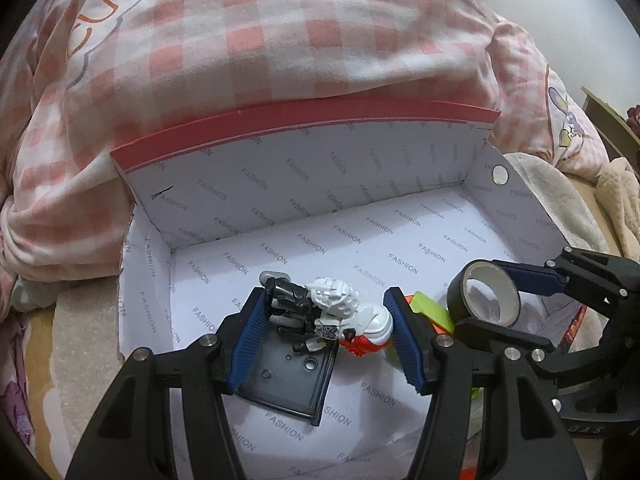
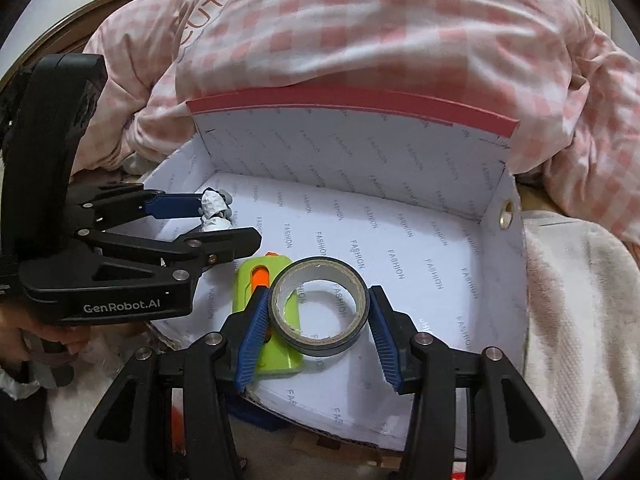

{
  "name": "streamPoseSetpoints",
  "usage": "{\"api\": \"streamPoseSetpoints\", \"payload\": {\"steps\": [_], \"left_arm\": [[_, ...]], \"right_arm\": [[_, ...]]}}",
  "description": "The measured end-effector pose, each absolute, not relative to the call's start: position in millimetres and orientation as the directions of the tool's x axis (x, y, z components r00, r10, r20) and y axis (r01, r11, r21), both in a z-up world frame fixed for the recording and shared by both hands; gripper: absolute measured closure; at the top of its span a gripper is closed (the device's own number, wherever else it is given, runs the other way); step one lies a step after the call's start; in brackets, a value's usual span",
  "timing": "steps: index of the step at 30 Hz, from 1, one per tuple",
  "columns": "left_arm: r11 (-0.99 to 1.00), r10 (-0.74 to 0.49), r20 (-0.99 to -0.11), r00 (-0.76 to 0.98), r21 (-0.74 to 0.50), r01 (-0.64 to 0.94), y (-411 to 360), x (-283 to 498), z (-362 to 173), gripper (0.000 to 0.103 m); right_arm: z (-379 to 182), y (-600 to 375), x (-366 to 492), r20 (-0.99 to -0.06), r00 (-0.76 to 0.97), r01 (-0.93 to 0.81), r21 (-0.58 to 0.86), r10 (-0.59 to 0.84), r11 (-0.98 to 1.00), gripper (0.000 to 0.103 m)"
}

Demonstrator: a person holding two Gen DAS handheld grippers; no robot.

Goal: Organize objects
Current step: 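Lower the figure onto the tray and open the left tool while the right tool releases the tape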

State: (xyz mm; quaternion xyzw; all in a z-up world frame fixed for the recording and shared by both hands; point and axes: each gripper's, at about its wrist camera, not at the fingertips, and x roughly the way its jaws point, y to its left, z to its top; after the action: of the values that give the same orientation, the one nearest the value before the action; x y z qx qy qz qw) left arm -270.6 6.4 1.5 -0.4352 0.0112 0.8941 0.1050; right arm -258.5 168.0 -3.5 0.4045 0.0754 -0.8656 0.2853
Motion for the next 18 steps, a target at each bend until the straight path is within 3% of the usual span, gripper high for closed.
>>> {"api": "streamPoseSetpoints", "payload": {"steps": [18], "left_arm": [[-0.976,0.212,-0.786,-0.581,-0.138,-0.169,0.8,-274.4,1.8,0.034]], "right_arm": [[-6.8,163.1,-261.1,-0.744,-0.452,0.571,0.182,-0.492,-0.801,0.053]]}}
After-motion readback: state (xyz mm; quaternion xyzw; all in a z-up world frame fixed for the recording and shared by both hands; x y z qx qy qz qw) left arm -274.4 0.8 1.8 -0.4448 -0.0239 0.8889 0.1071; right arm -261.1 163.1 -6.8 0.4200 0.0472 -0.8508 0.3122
